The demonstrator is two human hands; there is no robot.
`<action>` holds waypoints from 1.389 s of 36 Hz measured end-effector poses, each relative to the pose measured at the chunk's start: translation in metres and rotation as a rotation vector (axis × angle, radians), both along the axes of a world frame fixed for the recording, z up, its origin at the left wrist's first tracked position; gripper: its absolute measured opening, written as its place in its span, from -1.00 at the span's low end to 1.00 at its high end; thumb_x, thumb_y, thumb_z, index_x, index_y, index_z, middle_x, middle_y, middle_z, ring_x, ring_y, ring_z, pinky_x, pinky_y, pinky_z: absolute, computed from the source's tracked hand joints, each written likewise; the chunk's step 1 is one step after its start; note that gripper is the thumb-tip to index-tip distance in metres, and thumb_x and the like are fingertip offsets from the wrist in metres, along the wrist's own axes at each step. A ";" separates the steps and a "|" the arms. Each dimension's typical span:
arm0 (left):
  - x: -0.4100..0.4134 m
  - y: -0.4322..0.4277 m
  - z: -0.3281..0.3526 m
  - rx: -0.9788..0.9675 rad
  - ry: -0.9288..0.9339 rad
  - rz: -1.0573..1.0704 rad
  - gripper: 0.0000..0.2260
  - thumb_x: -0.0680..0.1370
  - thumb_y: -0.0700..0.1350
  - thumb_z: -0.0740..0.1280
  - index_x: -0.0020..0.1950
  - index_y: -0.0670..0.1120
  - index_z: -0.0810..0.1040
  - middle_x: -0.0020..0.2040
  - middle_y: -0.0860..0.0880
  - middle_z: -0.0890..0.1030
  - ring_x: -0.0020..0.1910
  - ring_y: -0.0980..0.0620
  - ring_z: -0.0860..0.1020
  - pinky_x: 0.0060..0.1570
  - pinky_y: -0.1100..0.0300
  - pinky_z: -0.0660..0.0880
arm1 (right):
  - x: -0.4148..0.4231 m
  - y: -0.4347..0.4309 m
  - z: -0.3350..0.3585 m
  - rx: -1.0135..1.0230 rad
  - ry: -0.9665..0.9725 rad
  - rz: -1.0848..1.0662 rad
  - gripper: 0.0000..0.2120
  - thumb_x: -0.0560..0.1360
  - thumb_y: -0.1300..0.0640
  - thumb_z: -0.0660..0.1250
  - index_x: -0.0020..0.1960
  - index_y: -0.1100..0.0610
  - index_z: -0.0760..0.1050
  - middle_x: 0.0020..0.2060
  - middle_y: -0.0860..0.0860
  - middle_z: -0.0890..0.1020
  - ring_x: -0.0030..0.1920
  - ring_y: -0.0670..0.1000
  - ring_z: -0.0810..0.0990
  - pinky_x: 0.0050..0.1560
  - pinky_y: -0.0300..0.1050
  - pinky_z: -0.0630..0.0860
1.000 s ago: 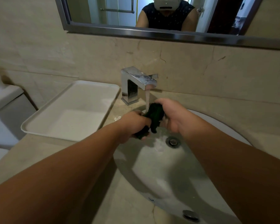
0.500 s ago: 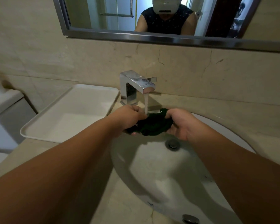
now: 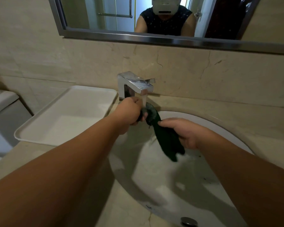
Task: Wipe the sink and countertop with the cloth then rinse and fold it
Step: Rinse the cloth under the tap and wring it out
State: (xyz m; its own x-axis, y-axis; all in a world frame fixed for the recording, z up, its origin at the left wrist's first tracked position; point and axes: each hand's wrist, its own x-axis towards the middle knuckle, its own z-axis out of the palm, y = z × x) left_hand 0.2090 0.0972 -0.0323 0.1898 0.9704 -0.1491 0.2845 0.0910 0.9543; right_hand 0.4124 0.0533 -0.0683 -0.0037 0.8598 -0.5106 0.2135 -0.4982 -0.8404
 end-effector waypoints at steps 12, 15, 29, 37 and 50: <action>-0.004 0.003 0.000 -0.057 -0.237 0.075 -0.80 0.71 -0.10 0.25 0.23 -0.15 0.59 -0.08 -0.22 0.67 -0.25 -0.05 0.59 -0.40 0.17 0.40 | 0.006 -0.012 -0.021 -0.067 -0.365 0.202 -0.57 0.47 0.05 0.50 0.29 0.11 0.53 0.10 0.14 0.71 0.09 0.19 0.72 0.16 0.17 0.67; -0.005 -0.001 -0.001 -0.129 -0.224 0.053 -0.79 0.66 -0.25 0.29 0.29 -0.16 0.54 -0.03 -0.25 0.68 -0.21 -0.11 0.67 -0.43 0.15 0.55 | 0.000 -0.007 -0.012 -0.007 -0.218 0.068 -0.72 0.56 0.17 0.41 0.24 0.23 0.56 0.04 0.23 0.73 0.03 0.22 0.74 0.07 0.16 0.70; -0.002 -0.009 -0.016 -0.234 -0.215 -0.200 -0.68 0.62 0.06 0.43 0.30 -0.08 0.62 0.15 -0.16 0.74 0.16 -0.20 0.71 0.18 -0.22 0.64 | -0.053 -0.004 0.041 0.108 0.560 -0.128 -0.56 0.59 0.07 0.16 0.32 0.29 0.58 0.22 0.30 0.66 0.28 0.27 0.63 0.36 0.19 0.52; -0.004 -0.006 -0.016 -0.235 -0.351 -0.217 -0.70 0.64 -0.22 0.41 0.37 -0.23 0.54 0.16 -0.29 0.71 0.09 -0.24 0.73 -0.05 -0.02 0.70 | -0.047 -0.001 0.053 0.258 0.179 -0.068 -0.74 0.64 0.10 0.24 0.23 0.21 0.56 -0.06 0.25 0.74 -0.04 0.26 0.75 0.07 0.13 0.69; 0.001 0.000 -0.013 -0.577 -0.379 -0.136 -0.81 0.75 -0.04 0.20 0.16 -0.15 0.49 -0.35 -0.09 0.56 -0.55 0.14 0.40 -0.71 0.35 0.23 | -0.042 0.000 -0.004 0.557 -0.594 0.275 0.10 0.41 0.07 0.53 0.66 -0.18 -0.16 0.62 -0.04 0.16 0.55 0.07 0.29 0.43 0.03 0.41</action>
